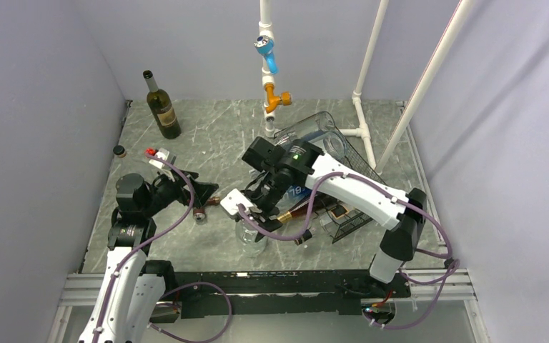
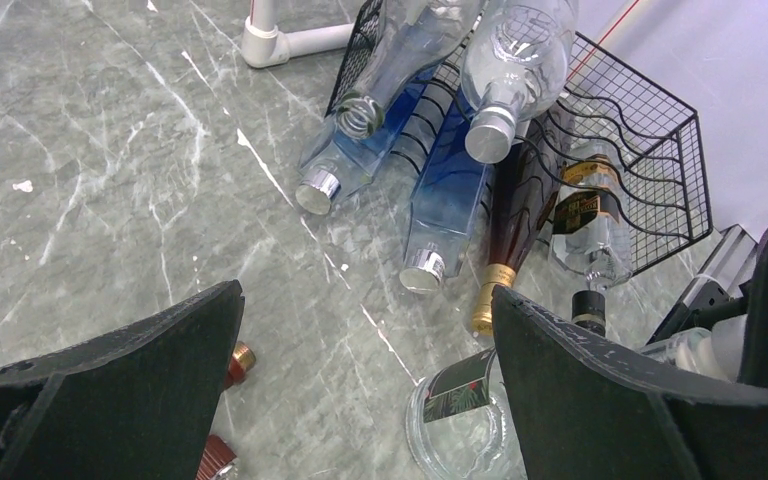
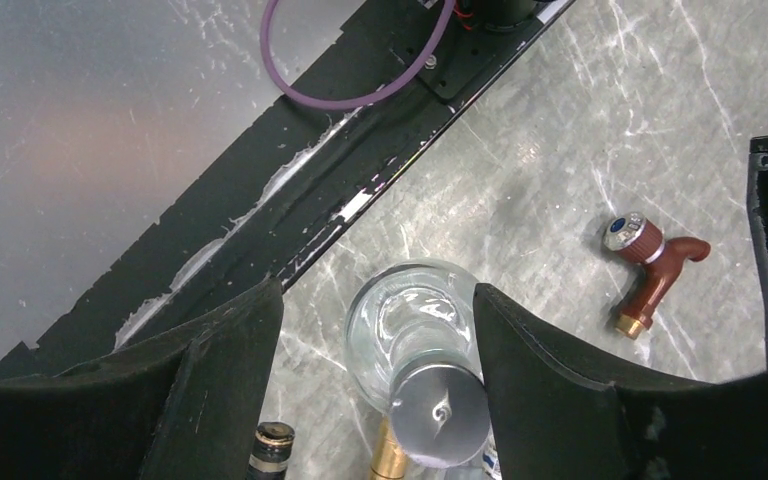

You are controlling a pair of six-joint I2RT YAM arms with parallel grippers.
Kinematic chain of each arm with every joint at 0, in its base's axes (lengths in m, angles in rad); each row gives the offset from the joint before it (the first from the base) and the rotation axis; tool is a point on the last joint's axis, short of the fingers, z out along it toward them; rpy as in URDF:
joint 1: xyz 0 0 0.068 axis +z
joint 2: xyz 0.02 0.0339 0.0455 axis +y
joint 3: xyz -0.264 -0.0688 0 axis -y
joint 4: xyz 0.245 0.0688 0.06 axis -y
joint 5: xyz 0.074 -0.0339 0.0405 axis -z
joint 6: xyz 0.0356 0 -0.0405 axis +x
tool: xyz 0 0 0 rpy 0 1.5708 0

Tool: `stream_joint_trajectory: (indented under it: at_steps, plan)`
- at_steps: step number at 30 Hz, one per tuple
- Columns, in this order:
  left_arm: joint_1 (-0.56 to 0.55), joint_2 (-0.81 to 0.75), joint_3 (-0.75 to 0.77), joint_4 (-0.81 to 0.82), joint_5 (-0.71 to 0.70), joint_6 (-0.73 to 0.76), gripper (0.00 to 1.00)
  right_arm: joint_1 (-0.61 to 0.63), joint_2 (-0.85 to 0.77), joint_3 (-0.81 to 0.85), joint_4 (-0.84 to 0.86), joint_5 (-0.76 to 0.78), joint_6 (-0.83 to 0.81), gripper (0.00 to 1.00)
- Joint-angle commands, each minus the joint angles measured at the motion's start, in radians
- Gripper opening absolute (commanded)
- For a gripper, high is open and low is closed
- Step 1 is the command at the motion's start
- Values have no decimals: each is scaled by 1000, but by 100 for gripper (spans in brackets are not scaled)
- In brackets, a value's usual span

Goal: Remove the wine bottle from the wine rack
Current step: Place the wine bottle at the center of the board, then pick up the wine bottle from the corner of the board.

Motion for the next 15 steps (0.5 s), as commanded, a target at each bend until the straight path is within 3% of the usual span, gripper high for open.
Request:
stream_joint_trajectory:
  at_steps: [1,15]
  plan:
    - [6,1,-2,65,38,-5,100,-10,-62,37,-51,-23,-33,73]
    - [6,-2,-5,77,49,-15,99,-82,-110,32,-52,-75,-32,73]
